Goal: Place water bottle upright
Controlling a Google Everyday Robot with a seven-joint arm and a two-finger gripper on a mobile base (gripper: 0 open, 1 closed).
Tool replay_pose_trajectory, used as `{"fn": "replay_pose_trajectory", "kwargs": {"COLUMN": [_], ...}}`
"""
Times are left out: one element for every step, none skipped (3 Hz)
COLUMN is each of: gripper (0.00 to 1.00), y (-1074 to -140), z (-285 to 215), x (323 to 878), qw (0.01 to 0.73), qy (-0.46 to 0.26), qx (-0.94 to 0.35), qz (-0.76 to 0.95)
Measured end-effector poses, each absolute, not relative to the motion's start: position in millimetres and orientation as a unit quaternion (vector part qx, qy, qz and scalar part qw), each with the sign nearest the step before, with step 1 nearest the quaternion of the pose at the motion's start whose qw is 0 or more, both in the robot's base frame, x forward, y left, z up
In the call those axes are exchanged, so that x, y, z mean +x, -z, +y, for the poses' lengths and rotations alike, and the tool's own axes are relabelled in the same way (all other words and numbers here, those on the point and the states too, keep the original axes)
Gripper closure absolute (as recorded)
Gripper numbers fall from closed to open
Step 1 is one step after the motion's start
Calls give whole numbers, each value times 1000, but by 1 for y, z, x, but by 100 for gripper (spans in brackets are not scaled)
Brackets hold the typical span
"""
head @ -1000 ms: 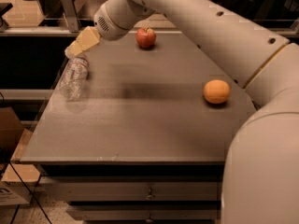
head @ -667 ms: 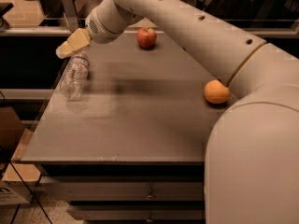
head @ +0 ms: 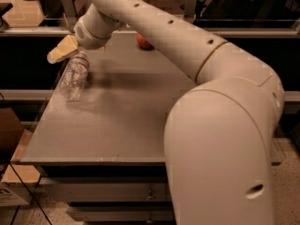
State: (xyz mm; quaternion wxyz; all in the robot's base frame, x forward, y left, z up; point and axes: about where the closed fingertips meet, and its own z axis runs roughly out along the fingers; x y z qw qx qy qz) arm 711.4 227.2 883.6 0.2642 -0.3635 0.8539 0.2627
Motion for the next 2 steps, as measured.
{"fn": "replay_pose_trajectory", "kwargs": {"gripper": [0, 0], "y": [-871, -860], "z": [236, 239], "x": [707, 694], "qw": [223, 174], "qy": [-237, -205], "qx": [-371, -387], "qz": [870, 882]}}
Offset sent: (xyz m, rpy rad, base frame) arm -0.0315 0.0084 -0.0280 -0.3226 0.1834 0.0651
